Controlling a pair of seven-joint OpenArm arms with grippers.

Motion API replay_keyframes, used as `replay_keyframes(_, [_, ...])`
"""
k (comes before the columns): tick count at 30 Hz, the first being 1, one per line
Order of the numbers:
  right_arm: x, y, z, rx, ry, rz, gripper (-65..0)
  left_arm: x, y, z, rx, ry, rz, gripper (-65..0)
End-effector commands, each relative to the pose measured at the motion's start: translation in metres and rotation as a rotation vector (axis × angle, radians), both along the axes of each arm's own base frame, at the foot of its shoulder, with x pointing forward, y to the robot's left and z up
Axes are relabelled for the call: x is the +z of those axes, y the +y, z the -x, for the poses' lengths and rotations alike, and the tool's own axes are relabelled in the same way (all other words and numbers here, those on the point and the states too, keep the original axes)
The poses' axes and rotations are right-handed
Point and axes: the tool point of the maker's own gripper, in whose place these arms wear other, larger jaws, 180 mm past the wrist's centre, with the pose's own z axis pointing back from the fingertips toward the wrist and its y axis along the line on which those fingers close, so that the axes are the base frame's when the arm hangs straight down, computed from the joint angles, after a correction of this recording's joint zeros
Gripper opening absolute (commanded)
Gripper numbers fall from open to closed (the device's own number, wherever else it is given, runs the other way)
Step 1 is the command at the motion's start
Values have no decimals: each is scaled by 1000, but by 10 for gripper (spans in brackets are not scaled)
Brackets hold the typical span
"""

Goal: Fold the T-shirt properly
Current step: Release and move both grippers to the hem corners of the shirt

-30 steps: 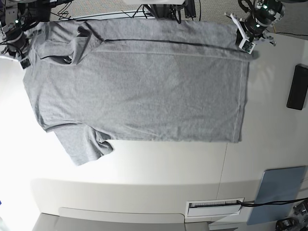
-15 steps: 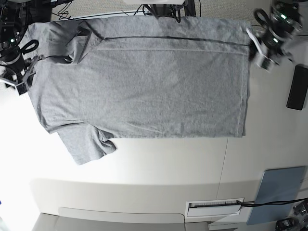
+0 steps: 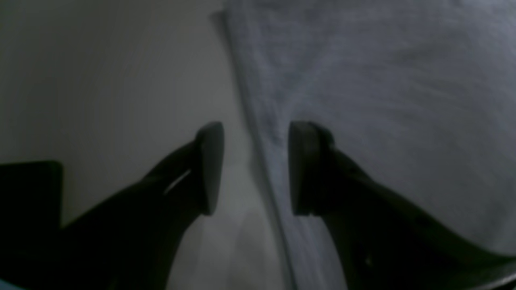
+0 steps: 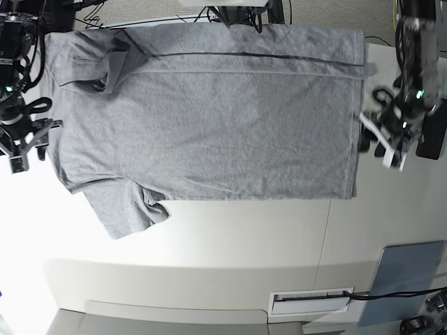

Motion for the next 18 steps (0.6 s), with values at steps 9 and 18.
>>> replay_keyframes(9, [-1,19,-10,62,-8,1,-358,6,10,-94,37,-19,54,-379])
replay_keyframes(18, [1,16,-10,43,-14,10,-358,-21,1,-126,92,81,119,-379])
